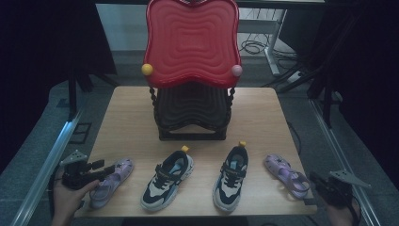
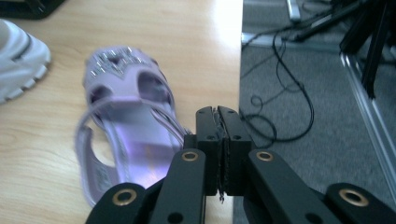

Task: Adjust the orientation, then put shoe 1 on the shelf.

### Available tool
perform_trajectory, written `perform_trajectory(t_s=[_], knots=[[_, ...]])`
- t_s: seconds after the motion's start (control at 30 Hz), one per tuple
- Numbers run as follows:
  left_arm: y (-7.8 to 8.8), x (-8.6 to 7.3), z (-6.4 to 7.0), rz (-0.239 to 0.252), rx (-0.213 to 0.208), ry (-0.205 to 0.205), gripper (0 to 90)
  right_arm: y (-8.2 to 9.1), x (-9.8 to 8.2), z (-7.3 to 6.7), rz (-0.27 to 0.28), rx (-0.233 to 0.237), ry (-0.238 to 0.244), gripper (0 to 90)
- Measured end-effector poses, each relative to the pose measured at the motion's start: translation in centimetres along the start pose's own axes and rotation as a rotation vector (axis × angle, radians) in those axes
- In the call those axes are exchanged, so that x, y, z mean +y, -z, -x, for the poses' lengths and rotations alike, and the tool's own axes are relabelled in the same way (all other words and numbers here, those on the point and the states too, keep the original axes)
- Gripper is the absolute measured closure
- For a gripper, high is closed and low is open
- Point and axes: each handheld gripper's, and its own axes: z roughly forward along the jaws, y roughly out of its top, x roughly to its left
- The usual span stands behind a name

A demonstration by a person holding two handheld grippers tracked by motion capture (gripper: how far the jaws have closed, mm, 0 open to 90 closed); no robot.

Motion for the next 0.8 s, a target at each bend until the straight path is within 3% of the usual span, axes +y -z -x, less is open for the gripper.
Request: perform_trajectory(t_s=[0.27, 0.37, 0.4, 0.53, 0.73, 0.8], knots=[[0.4, 0.1, 0.2, 0.001, -0.003, -0.007, 40.7, 0.4, 1.0, -1.6, 0.043, 0.056, 0.066, 86.3], [0.6, 0.1, 0.3, 0.004, -0.003, -0.009, 41.0, 0.3, 1.1, -1.9, 0.042, 0.073, 0.072, 81.6], [0.8, 0.2, 0.5, 0.009, -0.008, -0.013, 41.1, 0.1, 1.1, -2.2, 0.034, 0.102, 0.089, 73.7], [1.5, 0.4, 1.2, 0.008, -0.026, -0.031, 43.2, -0.1, 1.2, -2.8, 0.031, 0.121, 0.113, 67.5], [2.4, 0.3, 1.8, 0.004, -0.029, -0.056, 44.6, -0.4, 1.0, -2.8, 0.03, 0.146, 0.091, 64.0], [2.8, -0.6, 2.0, -0.012, -0.034, -0.055, 45.5, -0.4, 1.0, -2.9, 0.026, 0.152, 0.093, 63.3]])
